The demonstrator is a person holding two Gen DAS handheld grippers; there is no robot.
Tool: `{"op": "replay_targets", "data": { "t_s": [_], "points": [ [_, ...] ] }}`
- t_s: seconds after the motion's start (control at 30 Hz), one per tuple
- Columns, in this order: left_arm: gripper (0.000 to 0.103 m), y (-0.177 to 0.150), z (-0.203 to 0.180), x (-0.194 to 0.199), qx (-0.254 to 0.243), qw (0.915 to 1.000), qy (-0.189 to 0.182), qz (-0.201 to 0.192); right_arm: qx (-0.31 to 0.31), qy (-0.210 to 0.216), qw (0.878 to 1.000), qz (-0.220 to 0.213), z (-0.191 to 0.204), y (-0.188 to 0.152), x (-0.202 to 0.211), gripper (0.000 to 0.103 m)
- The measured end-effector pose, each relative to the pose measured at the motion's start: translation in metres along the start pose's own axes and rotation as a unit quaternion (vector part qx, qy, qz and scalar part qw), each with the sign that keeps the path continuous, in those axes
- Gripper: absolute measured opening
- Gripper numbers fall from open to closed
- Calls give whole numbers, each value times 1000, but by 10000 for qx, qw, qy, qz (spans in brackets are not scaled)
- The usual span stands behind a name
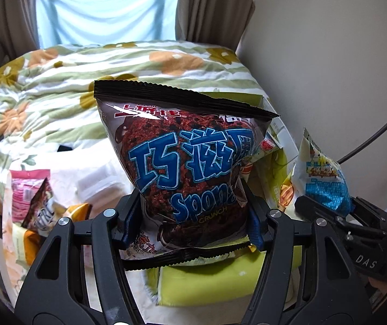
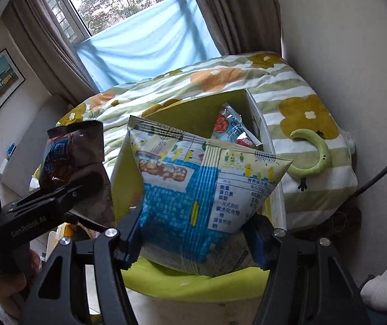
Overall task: Organize snacks
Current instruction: 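Carry both bags over the yellow box and open both tools to drop them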
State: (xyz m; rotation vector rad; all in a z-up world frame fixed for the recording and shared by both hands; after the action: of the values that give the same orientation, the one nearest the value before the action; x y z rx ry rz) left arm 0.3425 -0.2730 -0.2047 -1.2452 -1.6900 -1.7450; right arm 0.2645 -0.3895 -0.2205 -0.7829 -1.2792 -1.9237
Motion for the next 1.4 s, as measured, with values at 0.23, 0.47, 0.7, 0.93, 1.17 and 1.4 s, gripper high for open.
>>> {"op": "replay_targets", "data": {
  "t_s": [0.23, 0.47, 0.7, 0.93, 1.17, 1.4],
  "points": [
    [59, 27, -3, -36, -167, 9996, -97, 184, -265, -95, 9996, 103, -18, 9, -14, 60],
    [97, 45, 4, -62, -51, 9989, -304, 354, -522, -171, 9984, 155, -23, 14, -25, 60],
    [102, 35, 14, -54, -165, 9986, -342, 371, -601, -283, 9976, 170, -22, 15, -28, 60],
    [102, 10, 27, -38, -260, 9984, -222, 461, -421, -394, 9981, 199, -17, 19, -29, 60],
    [102, -4, 42, -25, -115, 9990, -100, 413, -261, -371, 9981, 417, -10, 25, -43, 60],
    [102, -16, 58, -7, 24, 9995, 105, 305, -57, -216, 9990, 397, 4, 19, -47, 101]
  ]
}}
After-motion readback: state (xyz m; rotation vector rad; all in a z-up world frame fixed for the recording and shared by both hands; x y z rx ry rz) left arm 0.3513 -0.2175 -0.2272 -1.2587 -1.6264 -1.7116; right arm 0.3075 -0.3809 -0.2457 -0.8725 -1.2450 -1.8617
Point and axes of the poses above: each gripper's, at about its wrist camera, not at the fingertips, and x roughly against the way its jaws point, z to its left, y to its top, the point moved 9 cm from there along -x, roughly the way its jaws point, and after that the axes turned 3 degrees about -x, right-handed, at the moved point
